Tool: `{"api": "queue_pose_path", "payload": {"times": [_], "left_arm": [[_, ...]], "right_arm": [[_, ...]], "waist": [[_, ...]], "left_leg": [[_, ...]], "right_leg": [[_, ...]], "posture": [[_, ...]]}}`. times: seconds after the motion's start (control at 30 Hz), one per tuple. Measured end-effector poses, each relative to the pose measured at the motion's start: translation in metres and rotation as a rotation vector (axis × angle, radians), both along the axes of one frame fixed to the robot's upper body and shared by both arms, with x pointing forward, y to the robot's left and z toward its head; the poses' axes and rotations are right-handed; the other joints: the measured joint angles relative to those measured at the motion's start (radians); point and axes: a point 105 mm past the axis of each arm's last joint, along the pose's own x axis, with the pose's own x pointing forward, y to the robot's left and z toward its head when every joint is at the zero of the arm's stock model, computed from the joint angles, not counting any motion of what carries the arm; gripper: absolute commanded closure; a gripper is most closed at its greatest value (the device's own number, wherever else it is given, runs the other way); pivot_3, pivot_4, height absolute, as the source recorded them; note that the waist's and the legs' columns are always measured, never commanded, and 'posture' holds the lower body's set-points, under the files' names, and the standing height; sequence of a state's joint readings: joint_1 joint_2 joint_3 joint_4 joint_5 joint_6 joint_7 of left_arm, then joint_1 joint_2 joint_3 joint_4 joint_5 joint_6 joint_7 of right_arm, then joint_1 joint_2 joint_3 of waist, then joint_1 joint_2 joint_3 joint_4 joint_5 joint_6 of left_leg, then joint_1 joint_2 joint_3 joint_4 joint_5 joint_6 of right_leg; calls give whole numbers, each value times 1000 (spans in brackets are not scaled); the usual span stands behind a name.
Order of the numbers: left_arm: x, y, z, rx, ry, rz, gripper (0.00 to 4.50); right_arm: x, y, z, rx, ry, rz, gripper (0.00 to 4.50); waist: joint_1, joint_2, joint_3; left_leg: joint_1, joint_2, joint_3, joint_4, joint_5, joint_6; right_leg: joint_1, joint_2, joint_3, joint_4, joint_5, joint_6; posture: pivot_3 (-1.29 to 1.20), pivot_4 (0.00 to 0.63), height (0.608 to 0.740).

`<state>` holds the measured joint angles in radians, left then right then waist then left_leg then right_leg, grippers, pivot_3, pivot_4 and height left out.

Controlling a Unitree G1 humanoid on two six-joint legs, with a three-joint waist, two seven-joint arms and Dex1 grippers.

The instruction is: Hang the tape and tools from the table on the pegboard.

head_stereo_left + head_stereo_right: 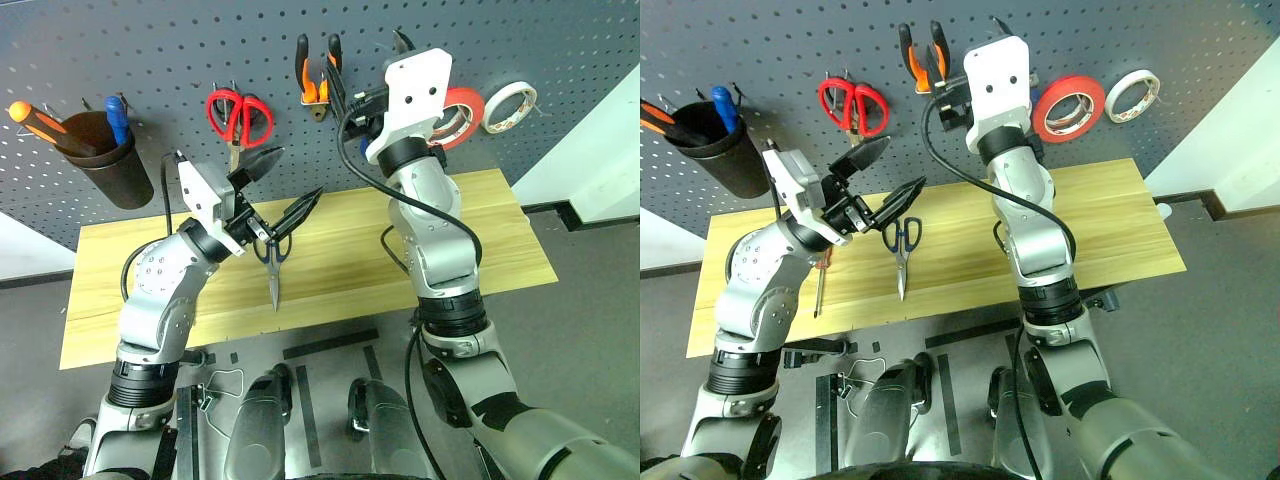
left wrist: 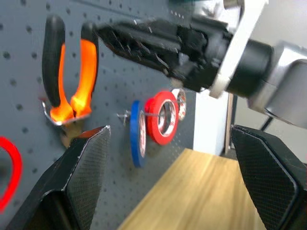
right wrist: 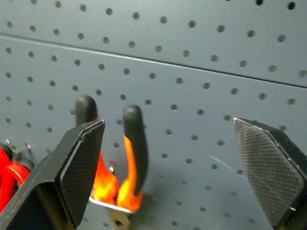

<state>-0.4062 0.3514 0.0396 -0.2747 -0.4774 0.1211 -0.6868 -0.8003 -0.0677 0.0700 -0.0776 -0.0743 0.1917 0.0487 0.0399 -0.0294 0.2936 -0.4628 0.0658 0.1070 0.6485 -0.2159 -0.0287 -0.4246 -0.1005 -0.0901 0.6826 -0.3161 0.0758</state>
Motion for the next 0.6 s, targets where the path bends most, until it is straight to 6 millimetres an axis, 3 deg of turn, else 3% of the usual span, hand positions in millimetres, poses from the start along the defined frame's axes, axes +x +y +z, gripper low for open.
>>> {"api": "queue_pose_path", "payload": {"times": [0.1, 0.2, 0.3, 0.4, 0.47, 0.6], "left_arm": [[1, -3, -5, 19, 5, -9, 330], [0, -3, -19, 59, 29, 0, 330], [-1, 9, -54, 112, 155, 81, 330], [-1, 29, -96, 164, 317, 249, 330], [2, 34, -107, 158, 377, 321, 330], [11, 29, -104, 116, 414, 426, 330]], "right_arm": [[-3, -7, -10, -26, 30, 9, 36], [-21, -4, -38, -97, 164, 193, 36], [-64, -18, -114, -355, 431, 389, 36], [-130, -47, -200, -581, 815, 549, 36], [-147, -50, -205, -585, 871, 590, 36], [-140, -49, -181, -561, 785, 553, 36]], "waist": [[0, 0, -10], [1, 0, -19], [8, 1, -28], [16, 2, -29], [-2, 2, -29], [-1, 2, -31]], "left_leg": [[0, 0, 0, 0, 0, 0], [0, 0, -1, 0, 0, 0], [1, 0, -3, 0, -2, 3], [5, 0, -4, 1, -3, 5], [11, 2, -5, 1, -5, 9], [25, 8, -12, -1, -4, 5]], "right_leg": [[0, 0, 0, 0, 0, 0], [1, 1, 0, -1, 0, 0], [6, 1, -1, -6, 0, 0], [11, 2, -1, -9, 1, 2], [16, 4, -1, -9, 6, 0], [30, 11, -1, -20, 12, -7]], "posture": [[106, 166, 740], [97, 166, 740], [85, 167, 740], [75, 179, 740], [70, 186, 740], [60, 194, 740]]}}
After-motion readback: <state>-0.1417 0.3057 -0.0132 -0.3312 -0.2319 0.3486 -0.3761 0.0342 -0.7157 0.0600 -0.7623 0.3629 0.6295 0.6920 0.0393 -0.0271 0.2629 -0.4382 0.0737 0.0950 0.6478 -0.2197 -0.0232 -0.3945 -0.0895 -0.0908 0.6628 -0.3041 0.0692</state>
